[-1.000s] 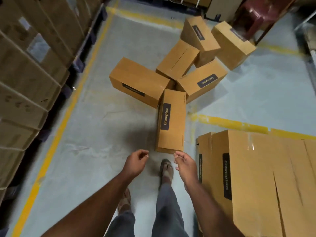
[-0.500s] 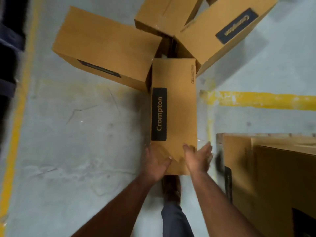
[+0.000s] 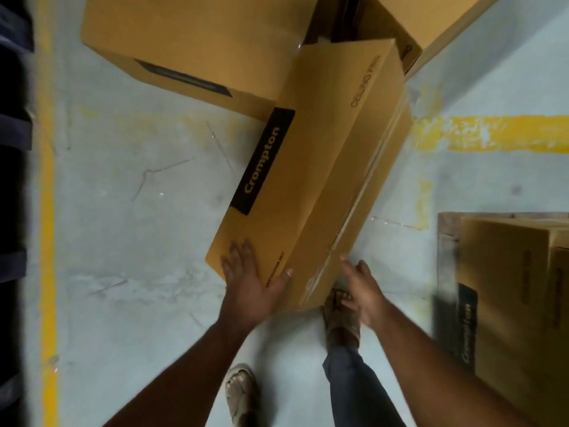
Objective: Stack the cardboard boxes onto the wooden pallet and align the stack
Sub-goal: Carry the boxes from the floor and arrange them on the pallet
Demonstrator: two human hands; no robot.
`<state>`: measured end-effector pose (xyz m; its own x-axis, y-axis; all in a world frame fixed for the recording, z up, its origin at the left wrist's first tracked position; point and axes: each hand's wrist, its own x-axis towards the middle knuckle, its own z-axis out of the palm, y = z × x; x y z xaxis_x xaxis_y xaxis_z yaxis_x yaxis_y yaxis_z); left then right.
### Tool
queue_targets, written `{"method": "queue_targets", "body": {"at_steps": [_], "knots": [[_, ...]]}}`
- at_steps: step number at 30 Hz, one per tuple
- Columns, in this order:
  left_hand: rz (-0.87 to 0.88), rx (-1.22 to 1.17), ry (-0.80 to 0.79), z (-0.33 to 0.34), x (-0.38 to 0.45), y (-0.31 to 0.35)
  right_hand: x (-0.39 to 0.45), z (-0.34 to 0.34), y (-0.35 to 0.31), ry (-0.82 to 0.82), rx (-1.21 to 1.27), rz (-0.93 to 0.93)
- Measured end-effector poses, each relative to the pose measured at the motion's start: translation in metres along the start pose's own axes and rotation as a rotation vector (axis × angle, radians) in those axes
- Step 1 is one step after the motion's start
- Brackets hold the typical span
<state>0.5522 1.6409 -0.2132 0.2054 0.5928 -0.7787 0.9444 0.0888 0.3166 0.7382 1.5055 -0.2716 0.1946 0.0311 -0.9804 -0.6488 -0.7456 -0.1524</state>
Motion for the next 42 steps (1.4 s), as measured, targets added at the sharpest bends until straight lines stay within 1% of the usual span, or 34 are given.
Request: {"method": "queue_targets", "body": {"at_steps": [3,5,6,8,11,13,15,18,20,23,27,31,34,36,38,42], "knots": [[0.054,-0.057,0.027,-0.021,0.017,-0.027,0.016,0.010,0.000,-0.074,-0.111,0.122],[0.071,-0.064,0.020,-0.033,0.028,-0.036,0.020,0.022,0.007,-0.186,-0.058,0.134],[0.078,-0.074,0.015,-0.037,0.031,-0.038,0.020,0.029,0.012,-0.217,-0.008,0.107],[0.067,-0.120,-0.005,-0.042,0.033,-0.042,0.017,0.041,0.031,-0.166,0.082,-0.007],[0.037,-0.222,-0.113,-0.045,0.010,-0.048,-0.014,0.038,0.072,-0.003,0.240,-0.167],[0.053,-0.288,-0.195,-0.052,-0.024,-0.050,-0.055,0.025,0.091,0.078,0.267,-0.247],[0.055,-0.354,-0.285,-0.064,-0.071,-0.054,-0.107,0.012,0.116,0.140,0.221,-0.304],[0.139,-0.406,-0.366,-0.087,-0.139,-0.059,-0.187,-0.009,0.146,0.098,0.200,-0.403],[0.188,-0.415,-0.361,-0.106,-0.194,-0.061,-0.241,-0.022,0.161,0.092,0.177,-0.471],[0.240,-0.511,-0.333,-0.127,-0.284,-0.073,-0.326,-0.040,0.183,0.107,0.161,-0.590],[0.320,-0.553,-0.281,-0.139,-0.403,-0.086,-0.448,-0.078,0.214,0.071,0.097,-0.715],[0.373,-0.581,-0.244,-0.115,-0.510,-0.088,-0.538,-0.125,0.246,0.072,0.070,-0.882],[0.420,-0.608,-0.222,-0.076,-0.573,-0.079,-0.572,-0.175,0.278,0.092,0.076,-0.951],[0.465,-0.603,-0.217,-0.044,-0.608,-0.066,-0.587,-0.221,0.300,0.054,0.046,-0.963],[0.491,-0.621,-0.208,-0.007,-0.640,-0.050,-0.600,-0.273,0.322,0.027,-0.039,-0.955],[0.578,-0.603,-0.192,0.076,-0.708,-0.008,-0.620,-0.381,0.366,0.068,-0.078,-0.978]]}}
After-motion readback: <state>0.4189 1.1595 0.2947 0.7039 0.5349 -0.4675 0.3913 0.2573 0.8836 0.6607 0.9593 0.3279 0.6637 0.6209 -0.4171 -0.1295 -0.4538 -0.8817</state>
